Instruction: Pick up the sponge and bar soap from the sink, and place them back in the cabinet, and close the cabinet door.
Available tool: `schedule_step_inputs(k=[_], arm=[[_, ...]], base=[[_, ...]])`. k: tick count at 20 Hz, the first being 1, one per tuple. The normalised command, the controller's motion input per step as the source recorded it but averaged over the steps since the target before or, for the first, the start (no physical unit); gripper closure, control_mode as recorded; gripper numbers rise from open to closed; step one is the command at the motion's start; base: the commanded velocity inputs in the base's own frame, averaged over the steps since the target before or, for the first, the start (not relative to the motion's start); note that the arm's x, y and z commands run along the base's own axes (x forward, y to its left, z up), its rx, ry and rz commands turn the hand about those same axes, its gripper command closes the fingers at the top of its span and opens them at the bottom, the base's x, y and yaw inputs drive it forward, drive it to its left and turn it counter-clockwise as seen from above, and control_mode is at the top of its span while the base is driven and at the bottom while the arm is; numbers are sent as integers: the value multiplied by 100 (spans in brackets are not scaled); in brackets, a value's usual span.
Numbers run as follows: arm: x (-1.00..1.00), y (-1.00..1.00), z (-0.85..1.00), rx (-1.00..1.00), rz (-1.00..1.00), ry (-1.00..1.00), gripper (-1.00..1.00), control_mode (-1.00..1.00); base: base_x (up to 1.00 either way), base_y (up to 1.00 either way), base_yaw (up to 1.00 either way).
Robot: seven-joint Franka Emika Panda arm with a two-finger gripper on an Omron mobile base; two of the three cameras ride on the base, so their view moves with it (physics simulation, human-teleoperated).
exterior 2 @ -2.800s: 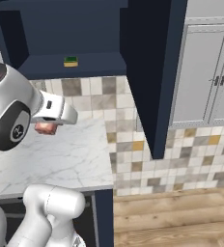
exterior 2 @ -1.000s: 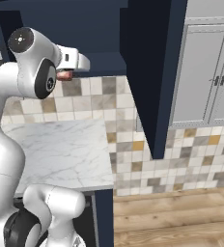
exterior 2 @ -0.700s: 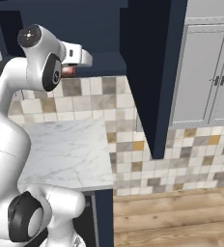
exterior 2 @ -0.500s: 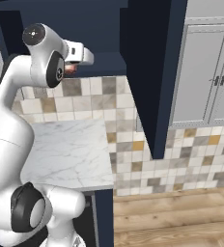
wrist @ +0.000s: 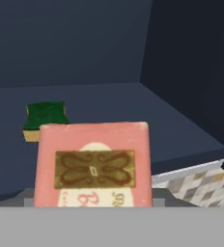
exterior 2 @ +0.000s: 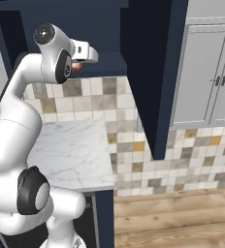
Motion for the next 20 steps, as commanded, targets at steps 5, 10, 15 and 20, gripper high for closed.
schedule_step_inputs(k=[5,10,15,20], arm=[[34,0,-8,0,1,-2,100,-100],[22,0,-4,0,1,0,100,-100],[21,0,-2,0,0,0,100,-100],[17,0,-5,0,0,0,100,-100]], base=[[0,0,0],[0,0,0],[0,0,0],[0,0,0]])
